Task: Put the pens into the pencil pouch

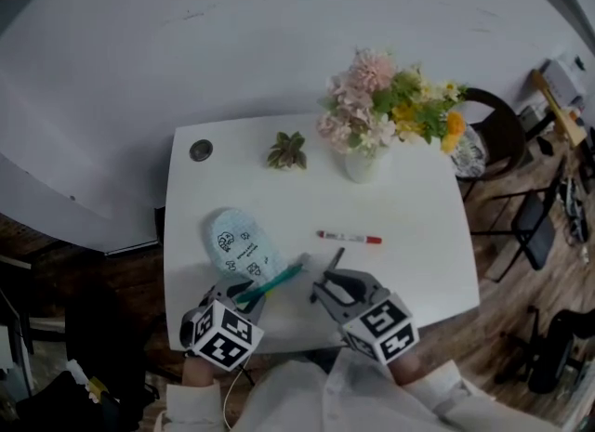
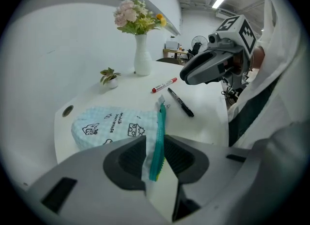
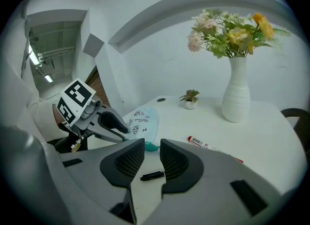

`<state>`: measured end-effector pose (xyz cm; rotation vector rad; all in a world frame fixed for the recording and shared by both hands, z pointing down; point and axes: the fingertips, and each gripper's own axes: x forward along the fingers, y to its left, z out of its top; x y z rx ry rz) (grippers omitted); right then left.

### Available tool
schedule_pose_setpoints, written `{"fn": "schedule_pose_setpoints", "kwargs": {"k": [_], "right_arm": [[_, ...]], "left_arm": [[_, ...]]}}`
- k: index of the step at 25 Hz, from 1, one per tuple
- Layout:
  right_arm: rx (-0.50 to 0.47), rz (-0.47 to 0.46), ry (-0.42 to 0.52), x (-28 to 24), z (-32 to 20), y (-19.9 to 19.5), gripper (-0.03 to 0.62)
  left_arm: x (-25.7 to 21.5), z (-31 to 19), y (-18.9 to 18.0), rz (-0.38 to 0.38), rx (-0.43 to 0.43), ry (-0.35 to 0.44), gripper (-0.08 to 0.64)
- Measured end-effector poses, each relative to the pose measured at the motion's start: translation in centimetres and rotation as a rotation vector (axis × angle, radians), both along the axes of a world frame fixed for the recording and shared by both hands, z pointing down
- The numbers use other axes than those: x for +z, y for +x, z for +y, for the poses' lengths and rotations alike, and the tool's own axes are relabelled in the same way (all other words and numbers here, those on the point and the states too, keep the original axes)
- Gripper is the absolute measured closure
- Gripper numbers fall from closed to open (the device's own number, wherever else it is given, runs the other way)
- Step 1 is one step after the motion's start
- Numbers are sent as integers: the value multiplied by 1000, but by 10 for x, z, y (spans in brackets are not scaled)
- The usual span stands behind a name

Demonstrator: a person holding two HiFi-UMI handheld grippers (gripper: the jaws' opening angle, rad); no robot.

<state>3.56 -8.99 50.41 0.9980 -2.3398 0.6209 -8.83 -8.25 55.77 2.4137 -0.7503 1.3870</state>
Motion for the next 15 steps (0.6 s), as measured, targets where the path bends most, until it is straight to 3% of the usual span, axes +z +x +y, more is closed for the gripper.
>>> {"fn": "schedule_pose_setpoints", "kwargs": {"k": [8,12,15], "right_arm": [[-15,8,-36,1,3,4,497],[-8,50,-52,0,0,14,497],[-4,5,-31,0,-3,10,498]], "left_arm": [[15,8,4,-41,82,-63,463],[23,6,3,-95,100,-42,465],[27,5,3,-127,113,-36,465]]}}
